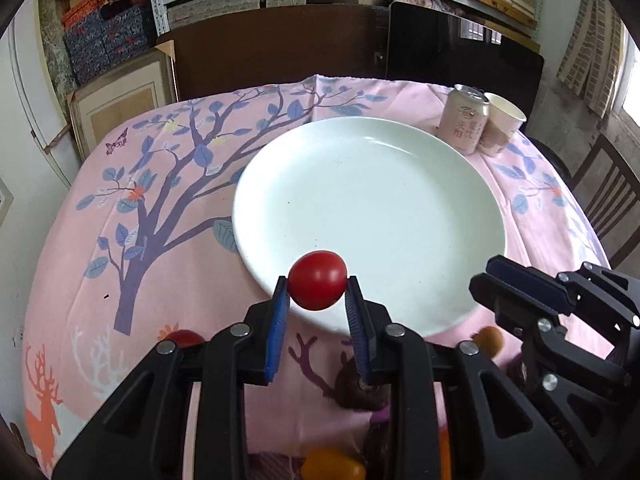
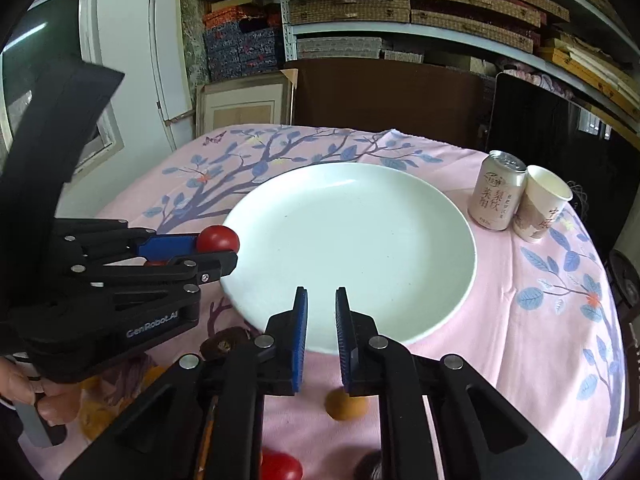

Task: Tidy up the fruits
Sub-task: 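Carry both fruits onto the white plate and open both grippers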

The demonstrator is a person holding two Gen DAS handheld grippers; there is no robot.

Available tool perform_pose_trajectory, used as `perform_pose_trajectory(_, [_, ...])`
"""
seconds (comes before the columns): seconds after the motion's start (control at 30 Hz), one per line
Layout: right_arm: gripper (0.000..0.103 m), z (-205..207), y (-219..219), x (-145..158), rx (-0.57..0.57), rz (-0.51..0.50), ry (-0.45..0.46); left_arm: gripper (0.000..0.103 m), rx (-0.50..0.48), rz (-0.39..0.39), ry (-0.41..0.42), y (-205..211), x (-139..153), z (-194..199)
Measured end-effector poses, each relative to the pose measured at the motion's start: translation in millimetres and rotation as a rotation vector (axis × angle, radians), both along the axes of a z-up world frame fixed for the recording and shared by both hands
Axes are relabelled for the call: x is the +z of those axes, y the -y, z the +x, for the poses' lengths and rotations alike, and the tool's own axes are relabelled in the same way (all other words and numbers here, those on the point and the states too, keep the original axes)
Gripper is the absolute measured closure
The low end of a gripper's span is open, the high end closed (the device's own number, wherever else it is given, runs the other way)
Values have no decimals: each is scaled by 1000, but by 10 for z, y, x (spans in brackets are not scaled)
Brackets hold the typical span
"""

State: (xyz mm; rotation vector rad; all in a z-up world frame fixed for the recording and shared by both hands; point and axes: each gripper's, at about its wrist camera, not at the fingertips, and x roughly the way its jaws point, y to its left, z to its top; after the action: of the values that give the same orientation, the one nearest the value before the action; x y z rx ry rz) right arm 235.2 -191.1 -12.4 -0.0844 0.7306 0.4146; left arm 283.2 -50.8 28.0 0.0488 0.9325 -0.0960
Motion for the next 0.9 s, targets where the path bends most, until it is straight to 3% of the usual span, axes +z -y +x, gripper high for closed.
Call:
perform_pose_trajectory(0.07, [87, 43, 61, -21, -36, -45, -18, 76, -13, -10, 1, -8, -18, 63])
perform_pose_trajectory(0.13, [58, -21, 246, 12, -56, 3, -89, 76, -38, -27, 20, -33, 40, 23])
perform_pose_trajectory(0.17, [32, -77, 310, -20, -54, 15, -151, 76, -51, -27, 37, -35, 88, -13])
perform_pose_trajectory(0.2, [32, -176, 333, -51, -41, -20, -174, 76, -57, -16, 55, -42, 131, -60])
perform_pose_trajectory(0.27, [34, -371, 330, -116, -64, -161, -135, 76, -73, -32, 66, -69, 194, -161])
perform_pose_trajectory(0.33, [34, -470, 455, -115, -98, -152, -101, 76, -82, -37, 76, -73, 231, -268])
perform_pose_trajectory(0.47, [34, -492, 488, -319, -100, -138, -143, 76, -111, -36, 75, -27, 246, -452])
perform_pose_trajectory(0.53, [38, -459, 407, -428, -110, -190, -124, 76, -116, -29, 85, -2, 256, -526])
perform_pose_trajectory(0.57, [44, -435, 392, -468, -119, -203, -124, 75, -119, -31, 84, 6, 257, -557])
perform_pose_trajectory(0.6, [58, -393, 380, -524, -119, -195, -136, 76, -120, -34, 82, 10, 254, -579])
perform_pose_trajectory(0.77, [77, -317, 460, -561, -150, -212, -125, 75, -120, -29, 60, 4, 184, -627])
perform_pose_trajectory(0.9, [78, -320, 513, -549, -140, -197, -128, 75, -126, -16, 51, 20, 123, -615])
